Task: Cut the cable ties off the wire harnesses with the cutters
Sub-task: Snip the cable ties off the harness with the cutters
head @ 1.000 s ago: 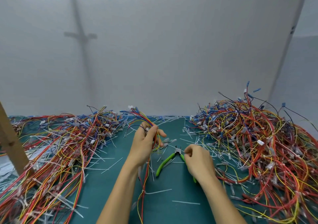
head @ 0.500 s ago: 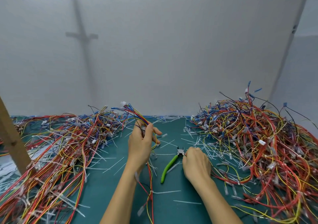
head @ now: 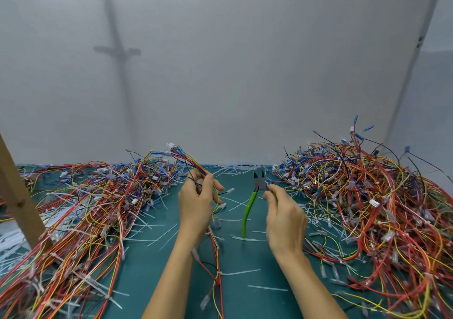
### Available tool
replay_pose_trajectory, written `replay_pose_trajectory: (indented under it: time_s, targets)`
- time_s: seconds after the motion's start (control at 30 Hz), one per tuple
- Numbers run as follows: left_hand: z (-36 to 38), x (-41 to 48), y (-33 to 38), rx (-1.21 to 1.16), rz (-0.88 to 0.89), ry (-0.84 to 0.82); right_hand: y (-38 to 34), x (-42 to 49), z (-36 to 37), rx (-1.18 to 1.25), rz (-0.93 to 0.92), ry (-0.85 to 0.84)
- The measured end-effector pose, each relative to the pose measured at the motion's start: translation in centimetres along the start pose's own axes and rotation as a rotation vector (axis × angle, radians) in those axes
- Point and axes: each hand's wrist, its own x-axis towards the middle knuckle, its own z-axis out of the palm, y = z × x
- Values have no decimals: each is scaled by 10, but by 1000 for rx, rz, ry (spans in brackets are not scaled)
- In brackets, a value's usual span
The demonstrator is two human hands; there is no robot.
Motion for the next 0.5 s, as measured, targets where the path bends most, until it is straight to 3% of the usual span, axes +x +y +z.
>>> replay_pose_trajectory:
  time_s: [0.13, 0.3, 0.5]
  targets:
    - [-1, 1, 2, -20, -9, 9, 1, 3, -5, 164, 49, 129]
    - [1, 1, 1, -56, -24, 14, -2, 2, -8, 264, 155, 70]
    - [1, 1, 0, -59, -35, 20, -3, 4, -10, 188, 235, 49]
